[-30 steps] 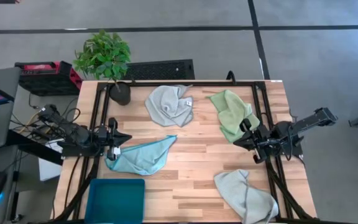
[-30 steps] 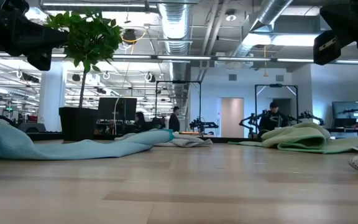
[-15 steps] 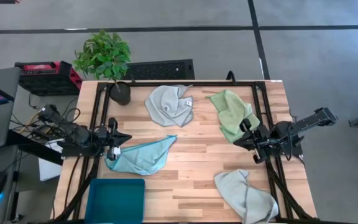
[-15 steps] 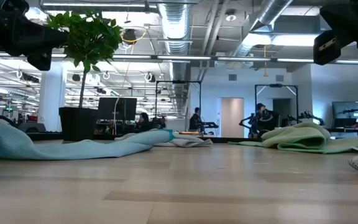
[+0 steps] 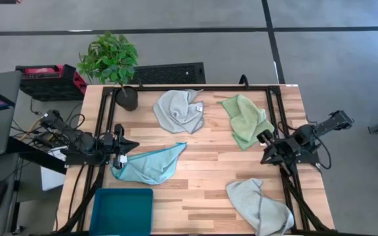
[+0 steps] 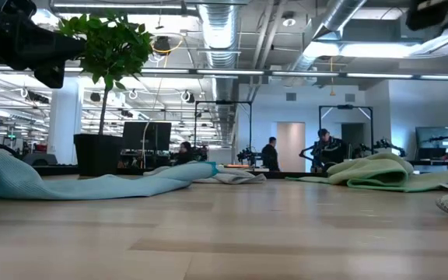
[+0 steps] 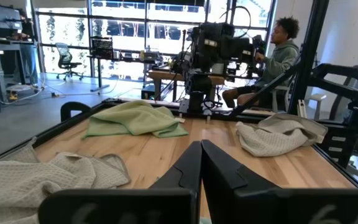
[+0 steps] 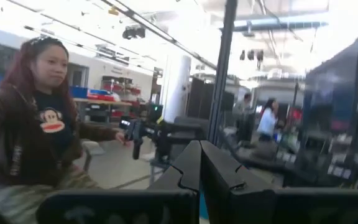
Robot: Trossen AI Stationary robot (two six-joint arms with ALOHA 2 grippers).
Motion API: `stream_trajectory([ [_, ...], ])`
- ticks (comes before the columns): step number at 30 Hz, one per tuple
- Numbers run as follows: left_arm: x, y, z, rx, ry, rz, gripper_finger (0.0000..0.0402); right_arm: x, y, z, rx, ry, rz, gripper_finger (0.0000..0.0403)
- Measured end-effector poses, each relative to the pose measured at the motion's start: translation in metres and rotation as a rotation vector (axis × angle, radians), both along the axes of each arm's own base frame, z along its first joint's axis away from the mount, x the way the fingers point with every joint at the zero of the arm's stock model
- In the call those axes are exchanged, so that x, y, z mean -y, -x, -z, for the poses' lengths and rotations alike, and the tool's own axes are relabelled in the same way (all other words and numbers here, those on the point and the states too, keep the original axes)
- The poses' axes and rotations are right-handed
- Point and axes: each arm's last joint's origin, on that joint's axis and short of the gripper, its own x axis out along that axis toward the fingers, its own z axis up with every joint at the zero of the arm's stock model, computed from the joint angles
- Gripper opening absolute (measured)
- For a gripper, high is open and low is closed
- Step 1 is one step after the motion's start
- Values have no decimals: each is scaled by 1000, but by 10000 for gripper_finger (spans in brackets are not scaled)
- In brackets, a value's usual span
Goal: Fold microfiber towels
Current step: Fold the blue microfiber cloth
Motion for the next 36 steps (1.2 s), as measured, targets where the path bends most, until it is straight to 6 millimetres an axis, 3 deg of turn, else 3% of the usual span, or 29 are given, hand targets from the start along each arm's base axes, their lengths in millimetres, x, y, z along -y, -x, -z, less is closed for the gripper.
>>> stream_trajectory([
  [3, 0, 0, 0, 0, 0, 0, 0, 0, 2, -9, 24, 52, 10, 31],
  [18, 0, 0, 0, 0, 0, 0, 0, 2, 0, -57, -255, 156, 107, 31],
  [29, 0, 0, -1, 14, 82, 4, 0, -15, -38, -96, -395, 158, 146, 31],
  [36, 1, 2, -12, 9, -38, 93, 0, -30, -67, -115, -408, 99, 136, 31],
])
